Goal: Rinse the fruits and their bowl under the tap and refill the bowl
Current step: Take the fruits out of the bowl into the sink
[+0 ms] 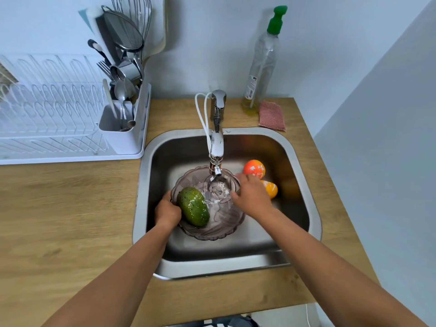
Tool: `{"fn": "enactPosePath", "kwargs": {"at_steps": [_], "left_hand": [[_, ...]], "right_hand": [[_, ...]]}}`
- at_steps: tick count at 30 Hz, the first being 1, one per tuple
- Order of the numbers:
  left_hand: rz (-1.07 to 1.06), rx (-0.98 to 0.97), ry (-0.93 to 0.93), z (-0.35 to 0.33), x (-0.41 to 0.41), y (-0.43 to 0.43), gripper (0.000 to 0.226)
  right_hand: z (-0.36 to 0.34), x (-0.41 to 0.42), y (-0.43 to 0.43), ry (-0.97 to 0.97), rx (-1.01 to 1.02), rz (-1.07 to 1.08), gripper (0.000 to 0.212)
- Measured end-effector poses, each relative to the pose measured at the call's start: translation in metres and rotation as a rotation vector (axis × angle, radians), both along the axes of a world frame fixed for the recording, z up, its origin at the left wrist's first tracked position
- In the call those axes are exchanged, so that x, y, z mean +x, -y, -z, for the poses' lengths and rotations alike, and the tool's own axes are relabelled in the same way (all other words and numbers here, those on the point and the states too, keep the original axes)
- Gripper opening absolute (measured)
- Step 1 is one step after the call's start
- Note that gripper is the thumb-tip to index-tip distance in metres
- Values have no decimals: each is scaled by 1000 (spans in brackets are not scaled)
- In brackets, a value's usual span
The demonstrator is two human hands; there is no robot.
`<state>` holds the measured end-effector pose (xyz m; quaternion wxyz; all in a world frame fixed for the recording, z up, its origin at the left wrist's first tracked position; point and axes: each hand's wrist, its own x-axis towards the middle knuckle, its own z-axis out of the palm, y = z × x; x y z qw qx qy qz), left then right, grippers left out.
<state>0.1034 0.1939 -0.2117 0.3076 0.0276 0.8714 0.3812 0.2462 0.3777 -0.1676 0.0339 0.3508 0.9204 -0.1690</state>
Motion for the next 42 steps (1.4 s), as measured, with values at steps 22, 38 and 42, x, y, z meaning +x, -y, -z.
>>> {"fn": "enactPosePath", "kwargs": {"at_steps": [22, 38, 42], "left_hand": [[-170, 208, 261, 4, -1, 2, 56], [-104, 134, 213, 14, -3, -2, 40], [-91, 131, 198, 16, -1, -5, 34]], "right_hand": [[34, -38, 75, 43, -528, 121, 102], [-15, 83, 2, 195, -245, 319, 99], [-8, 95, -1, 333, -217, 286, 96]]}}
